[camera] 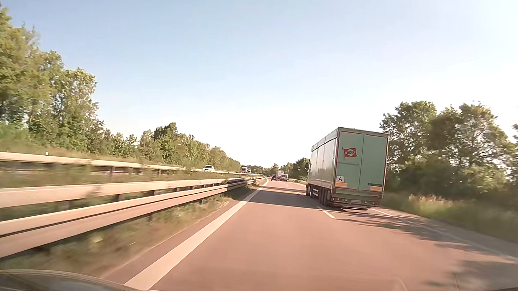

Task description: Follow the waypoints while adhering to traffic rules and regulations

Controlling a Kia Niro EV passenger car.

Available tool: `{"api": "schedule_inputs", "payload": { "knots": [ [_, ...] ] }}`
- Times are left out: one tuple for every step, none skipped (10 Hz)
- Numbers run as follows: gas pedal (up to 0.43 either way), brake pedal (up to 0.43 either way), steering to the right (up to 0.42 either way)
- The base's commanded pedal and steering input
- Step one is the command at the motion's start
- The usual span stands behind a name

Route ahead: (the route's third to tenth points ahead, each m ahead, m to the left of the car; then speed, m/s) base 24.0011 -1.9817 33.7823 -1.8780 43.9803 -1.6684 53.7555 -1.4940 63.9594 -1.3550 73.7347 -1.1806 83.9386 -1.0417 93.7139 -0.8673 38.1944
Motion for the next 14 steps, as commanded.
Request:
{"api": "schedule_inputs", "payload": {
  "knots": [
    [0.287,0.012,0.000],
    [0.287,0.012,0.000],
    [0.287,0.012,-0.001],
    [0.287,0.012,-0.001],
    [0.287,0.012,-0.001],
    [0.287,0.012,-0.001],
    [0.287,0.012,-0.001],
    [0.287,0.012,-0.001],
    [0.287,0.012,-0.001],
    [0.287,0.012,-0.001],
    [0.287,0.012,0.000],
    [0.287,0.012,0.000],
    [0.287,0.012,0.000],
    [0.287,0.012,0.000]
  ]
}}
